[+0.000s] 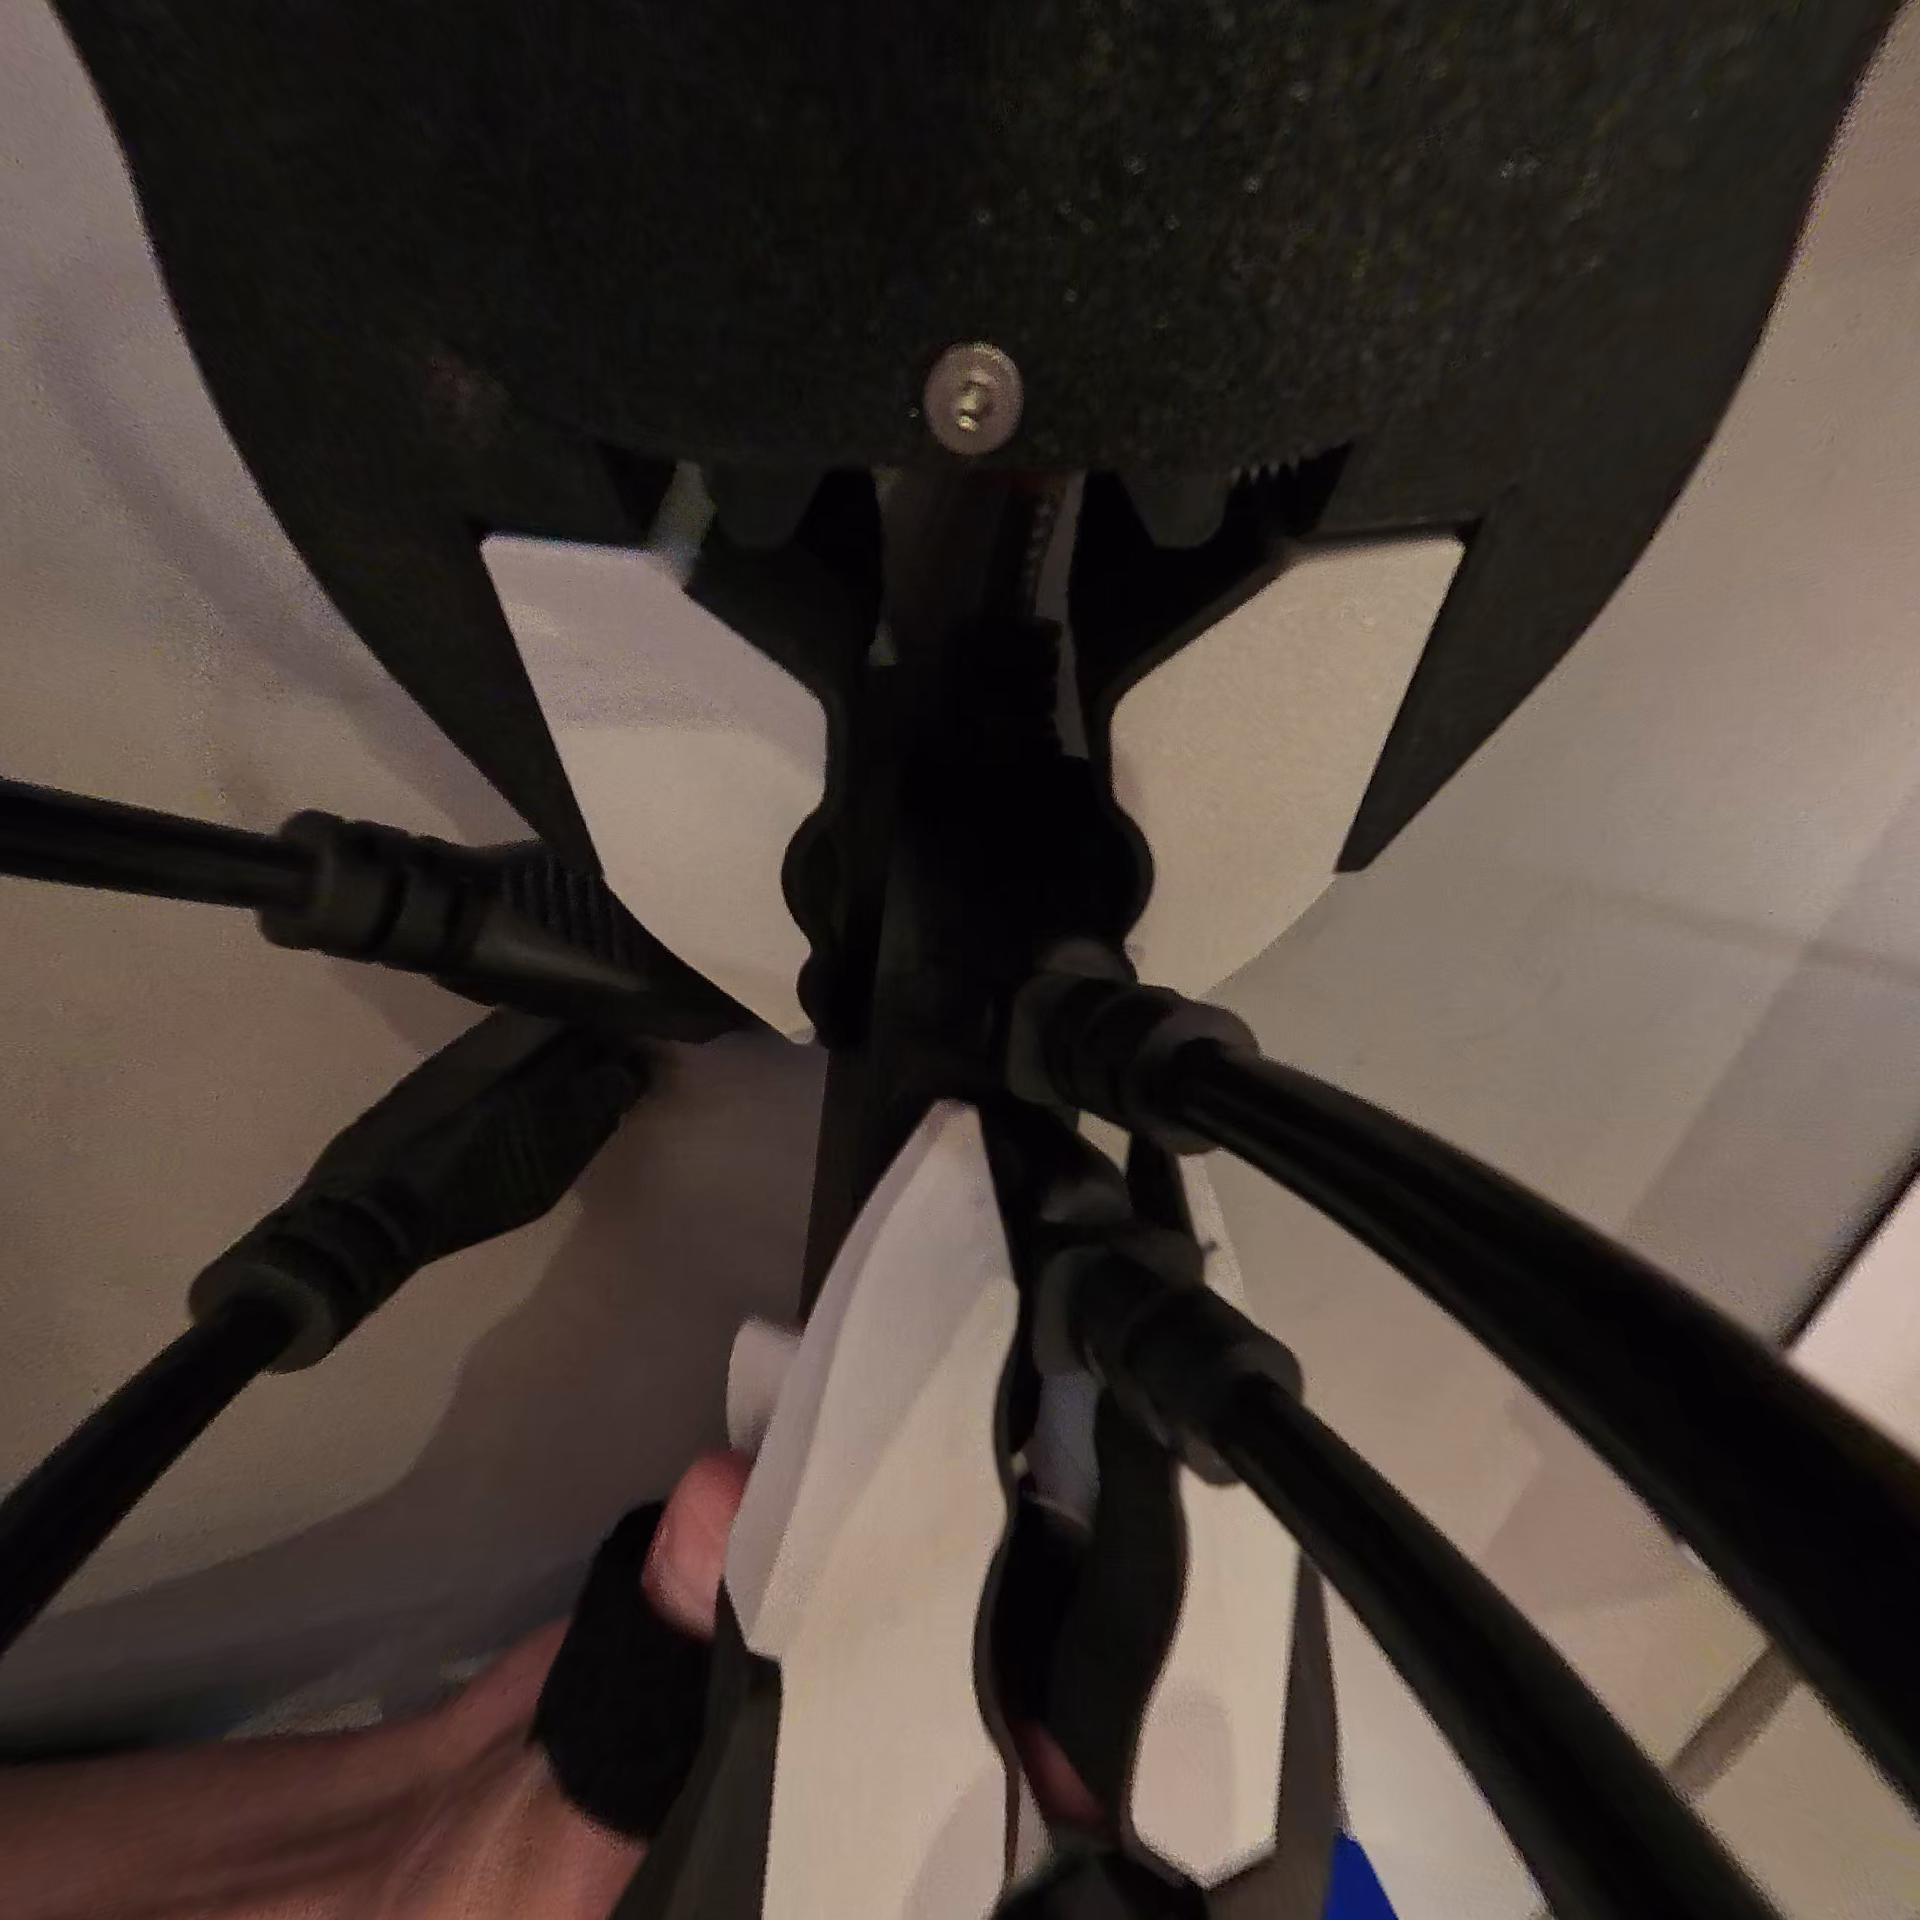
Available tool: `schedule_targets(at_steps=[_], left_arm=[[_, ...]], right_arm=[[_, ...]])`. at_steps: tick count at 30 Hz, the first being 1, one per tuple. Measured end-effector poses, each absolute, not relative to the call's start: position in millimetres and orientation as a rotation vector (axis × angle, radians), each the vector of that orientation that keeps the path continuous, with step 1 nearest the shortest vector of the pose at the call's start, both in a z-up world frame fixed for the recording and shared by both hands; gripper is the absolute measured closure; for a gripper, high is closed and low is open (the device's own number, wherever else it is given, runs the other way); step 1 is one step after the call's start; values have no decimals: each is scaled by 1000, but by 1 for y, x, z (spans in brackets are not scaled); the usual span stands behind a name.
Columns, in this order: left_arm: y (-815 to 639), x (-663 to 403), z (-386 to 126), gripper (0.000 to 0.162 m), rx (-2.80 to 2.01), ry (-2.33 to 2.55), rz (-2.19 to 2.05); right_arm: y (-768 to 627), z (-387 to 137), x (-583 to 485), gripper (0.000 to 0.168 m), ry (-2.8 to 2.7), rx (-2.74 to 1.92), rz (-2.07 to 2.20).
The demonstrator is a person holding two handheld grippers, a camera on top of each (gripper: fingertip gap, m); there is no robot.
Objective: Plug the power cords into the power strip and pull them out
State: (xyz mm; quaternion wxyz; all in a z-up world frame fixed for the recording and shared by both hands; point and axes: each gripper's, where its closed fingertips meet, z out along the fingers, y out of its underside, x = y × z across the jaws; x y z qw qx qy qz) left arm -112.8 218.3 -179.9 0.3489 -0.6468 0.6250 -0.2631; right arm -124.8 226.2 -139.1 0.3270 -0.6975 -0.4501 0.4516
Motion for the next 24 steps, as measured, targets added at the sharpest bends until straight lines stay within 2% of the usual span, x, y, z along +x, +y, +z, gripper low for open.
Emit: schedule_targets(at_steps=[12, 15, 18, 24], left_arm=[[216, -115, -181, 115, -1675, 1649, -662], [208, -112, -160, 108, -1684, 1552, -864], [217, -114, -159, 132, -1690, 1509, -832], [217, -111, -163, 136, -1724, 1514, -841]], right_arm=[[224, -151, -113, 143, -1167, -1896, 1100], [223, -152, -111, 143, -1212, -1868, 984], [222, -153, -110, 142, -1207, -1872, 987], [218, -154, -111, 142, -1242, -1856, 993]])
